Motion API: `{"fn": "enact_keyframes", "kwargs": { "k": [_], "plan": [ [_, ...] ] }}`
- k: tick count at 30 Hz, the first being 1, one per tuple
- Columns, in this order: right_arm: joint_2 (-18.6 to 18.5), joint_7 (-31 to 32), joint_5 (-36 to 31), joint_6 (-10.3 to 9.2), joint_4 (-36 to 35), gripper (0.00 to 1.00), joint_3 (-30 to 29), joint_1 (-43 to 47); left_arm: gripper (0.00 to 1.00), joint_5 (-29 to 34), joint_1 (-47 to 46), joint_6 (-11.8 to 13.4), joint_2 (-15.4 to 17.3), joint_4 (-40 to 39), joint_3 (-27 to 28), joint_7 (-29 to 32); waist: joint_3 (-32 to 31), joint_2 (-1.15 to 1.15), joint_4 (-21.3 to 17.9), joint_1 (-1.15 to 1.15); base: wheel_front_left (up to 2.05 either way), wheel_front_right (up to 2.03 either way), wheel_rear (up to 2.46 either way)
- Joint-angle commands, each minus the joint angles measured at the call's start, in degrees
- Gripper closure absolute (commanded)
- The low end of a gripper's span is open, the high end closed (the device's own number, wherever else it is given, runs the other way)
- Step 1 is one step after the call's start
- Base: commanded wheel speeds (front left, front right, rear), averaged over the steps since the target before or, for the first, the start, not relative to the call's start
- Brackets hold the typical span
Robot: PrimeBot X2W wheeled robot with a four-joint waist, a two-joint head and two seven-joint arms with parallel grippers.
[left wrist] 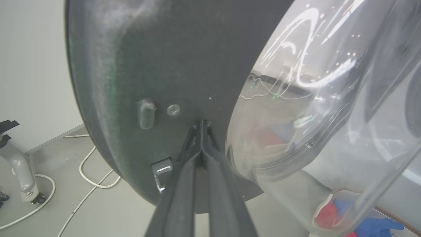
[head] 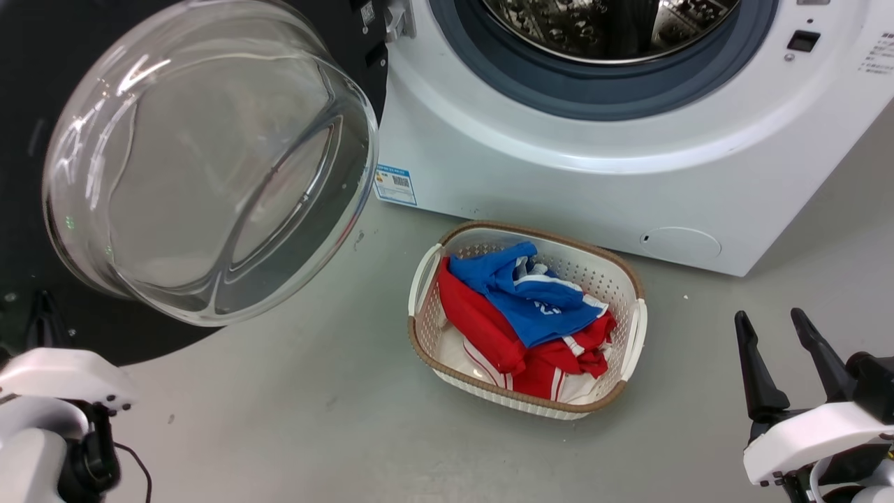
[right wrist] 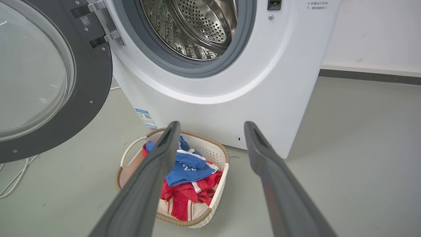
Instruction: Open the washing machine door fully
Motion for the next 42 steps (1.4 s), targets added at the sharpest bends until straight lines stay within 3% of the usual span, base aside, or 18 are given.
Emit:
{"fn": "enact_keyframes", "kwargs": {
  "k": [1, 5, 12, 22, 23, 26, 34, 42],
  "plan": [
    [0.4, -0.4, -0.1, 0.00, 0.1, 0.00, -0.2, 0.3, 1.00, 1.5, 1.3, 0.1, -0.9, -0.9, 0.8, -0.4, -0.9, 0.00, 0.0, -0.01, 0.00, 0.00, 0.00],
    [1.3, -0.8, -0.5, 0.00, 0.5, 0.00, -0.4, 1.4, 1.00, 5.8, 5.9, 0.4, -4.4, -5.7, 1.8, -0.3, -3.3, 0.00, 0.6, -0.01, 0.00, 0.00, 0.00],
    [2.6, -1.1, -0.6, 0.00, 1.5, 0.00, 0.2, 3.0, 1.00, 10.0, 13.3, 1.0, -7.7, -11.8, 0.5, -0.3, -7.6, 0.00, 1.5, -0.01, 0.00, 0.00, 0.00],
    [4.0, -1.2, -0.9, 0.00, 2.0, 0.00, -0.1, 5.7, 1.00, 14.2, 20.5, 2.2, -9.0, -20.7, -5.4, 0.4, -11.7, 0.00, 1.9, -0.01, 0.00, 0.00, 0.00],
    [4.0, -1.2, -1.0, 0.00, 1.9, 0.00, -0.2, 5.8, 0.90, 14.6, 20.8, 2.3, -9.0, -21.3, -6.1, 0.7, -11.9, 0.00, 1.9, -0.01, 0.00, 0.00, 0.00],
    [4.2, -1.3, -1.0, 0.00, 1.7, 0.00, -0.1, 6.0, 0.00, 16.0, 20.6, 2.6, -9.0, -23.1, -8.0, 1.7, -12.4, 0.00, 1.2, -0.01, 0.00, 0.00, 0.00],
    [4.4, -1.1, -1.8, 0.00, 0.9, 0.00, 0.1, 5.4, 0.00, 18.8, 16.9, 0.7, -8.8, -22.8, -12.9, 4.6, -13.0, 0.00, -3.0, -0.01, 0.00, 0.00, 0.00],
    [2.9, -0.7, -2.6, 0.00, 0.4, 0.00, 1.5, 4.3, 0.00, 20.5, 13.3, -0.9, -9.1, -19.5, -15.6, 4.9, -13.3, 0.00, -10.9, -0.01, 0.00, 0.00, 0.00]
  ]
}}
